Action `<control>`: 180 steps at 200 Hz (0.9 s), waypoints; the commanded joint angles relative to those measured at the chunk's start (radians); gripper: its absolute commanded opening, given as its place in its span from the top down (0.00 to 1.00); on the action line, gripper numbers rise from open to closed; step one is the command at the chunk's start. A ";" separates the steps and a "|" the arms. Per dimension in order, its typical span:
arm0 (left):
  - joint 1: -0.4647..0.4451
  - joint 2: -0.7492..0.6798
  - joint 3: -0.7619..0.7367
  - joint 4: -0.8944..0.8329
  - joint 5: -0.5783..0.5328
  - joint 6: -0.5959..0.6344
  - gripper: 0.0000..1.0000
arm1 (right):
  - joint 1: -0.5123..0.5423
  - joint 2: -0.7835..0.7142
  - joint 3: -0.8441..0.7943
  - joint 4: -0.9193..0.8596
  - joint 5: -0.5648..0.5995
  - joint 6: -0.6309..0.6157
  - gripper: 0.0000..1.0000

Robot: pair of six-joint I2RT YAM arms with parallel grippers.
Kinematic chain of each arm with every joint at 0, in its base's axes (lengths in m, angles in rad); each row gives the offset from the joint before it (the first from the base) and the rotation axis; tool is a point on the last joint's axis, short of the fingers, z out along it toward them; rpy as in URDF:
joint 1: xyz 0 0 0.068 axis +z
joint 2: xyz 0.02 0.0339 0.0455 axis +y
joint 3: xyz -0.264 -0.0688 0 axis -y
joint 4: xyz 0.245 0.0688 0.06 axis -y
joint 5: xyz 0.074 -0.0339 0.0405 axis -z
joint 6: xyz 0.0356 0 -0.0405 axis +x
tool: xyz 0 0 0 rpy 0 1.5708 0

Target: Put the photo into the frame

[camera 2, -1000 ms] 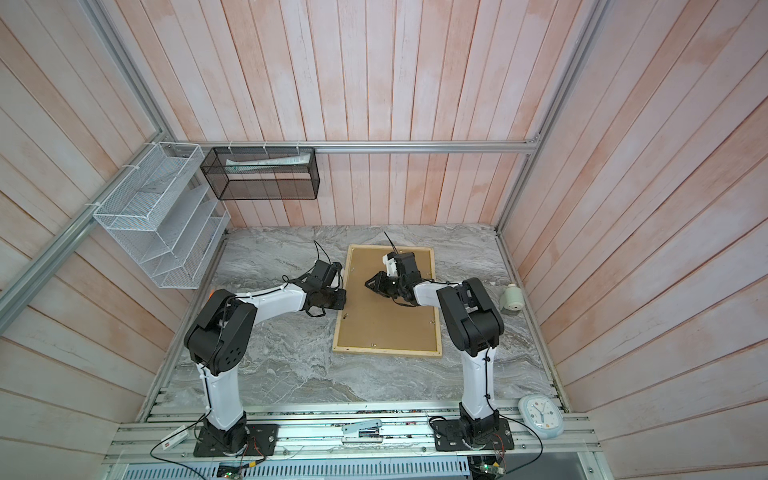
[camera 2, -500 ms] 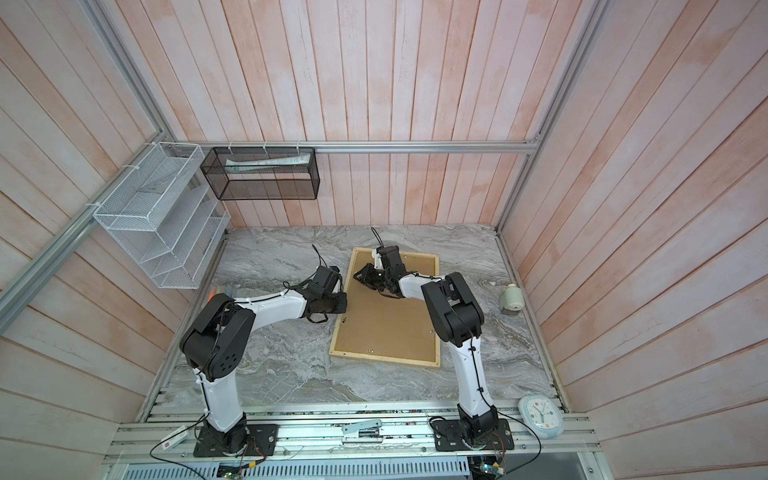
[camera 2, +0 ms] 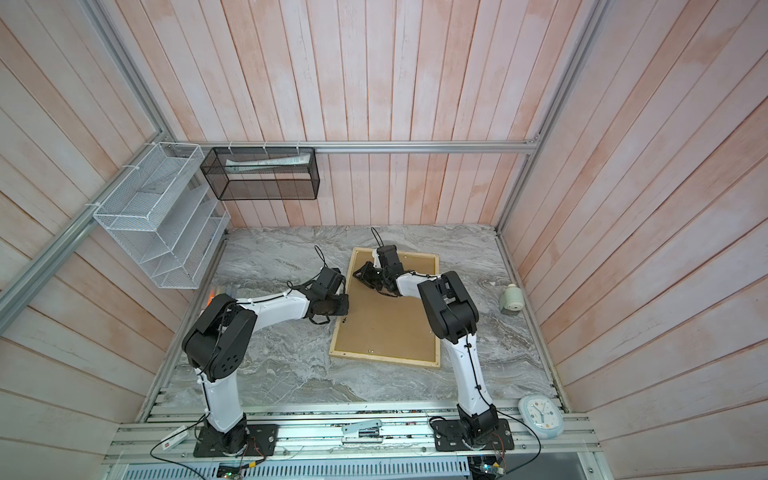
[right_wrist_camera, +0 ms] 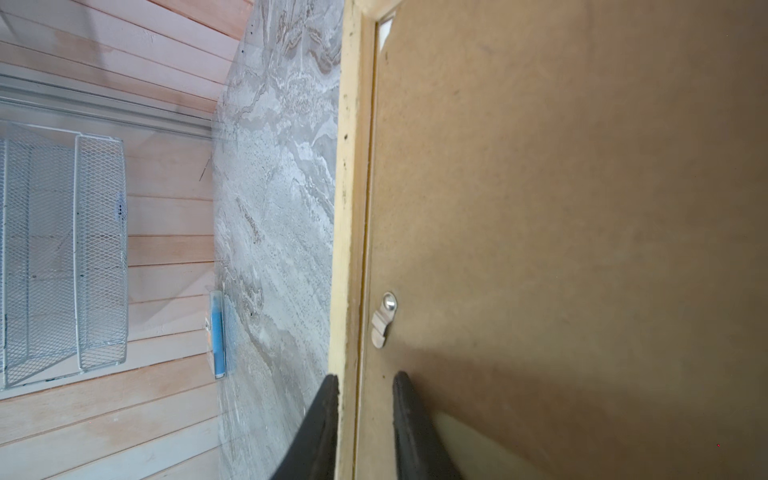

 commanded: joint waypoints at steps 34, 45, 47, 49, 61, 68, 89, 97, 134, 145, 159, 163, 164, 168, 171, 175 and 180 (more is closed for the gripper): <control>-0.009 0.076 0.014 -0.129 -0.008 0.037 0.76 | 0.007 0.081 0.062 -0.085 0.074 0.051 0.74; -0.011 0.077 0.011 -0.128 -0.002 0.039 0.76 | 0.008 0.092 0.070 -0.087 0.074 0.061 0.74; -0.011 0.079 0.011 -0.127 -0.001 0.040 0.76 | 0.008 0.094 0.072 -0.086 0.074 0.065 0.74; -0.011 0.077 0.010 -0.127 0.000 0.040 0.76 | 0.009 0.096 0.073 -0.086 0.074 0.067 0.74; -0.015 0.076 0.009 -0.126 0.004 0.041 0.76 | 0.009 0.104 0.073 -0.075 0.071 0.088 0.74; -0.019 0.077 0.008 -0.124 0.006 0.041 0.77 | 0.008 0.108 0.071 -0.060 0.068 0.103 0.74; -0.026 0.077 0.011 -0.124 0.011 0.043 0.77 | 0.011 0.123 0.069 -0.024 0.057 0.151 0.74; -0.028 0.076 0.012 -0.124 0.014 0.043 0.77 | 0.012 0.128 0.068 -0.012 0.053 0.170 0.74; -0.035 0.077 0.014 -0.118 0.031 0.045 0.77 | 0.019 0.143 0.048 0.052 0.046 0.254 0.74; -0.037 0.077 0.013 -0.118 0.030 0.045 0.77 | 0.019 0.145 0.036 0.075 0.049 0.279 0.74; -0.037 0.077 0.015 -0.120 0.032 0.044 0.78 | 0.021 0.146 0.027 0.092 0.049 0.298 0.74; -0.037 0.076 0.014 -0.121 0.032 0.045 0.78 | 0.020 0.145 0.024 0.091 0.054 0.299 0.74; -0.037 0.076 0.014 -0.121 0.032 0.045 0.78 | 0.021 0.144 0.023 0.090 0.056 0.299 0.74; -0.037 0.075 0.015 -0.121 0.032 0.046 0.78 | 0.022 0.143 0.019 0.091 0.061 0.300 0.74; -0.037 0.074 0.015 -0.121 0.032 0.046 0.78 | 0.023 0.142 0.017 0.091 0.065 0.301 0.74; -0.037 0.073 0.013 -0.122 0.032 0.046 0.78 | 0.023 0.141 0.013 0.093 0.069 0.304 0.74; -0.038 0.072 0.011 -0.120 0.032 0.047 0.78 | 0.022 0.141 0.007 0.097 0.072 0.308 0.74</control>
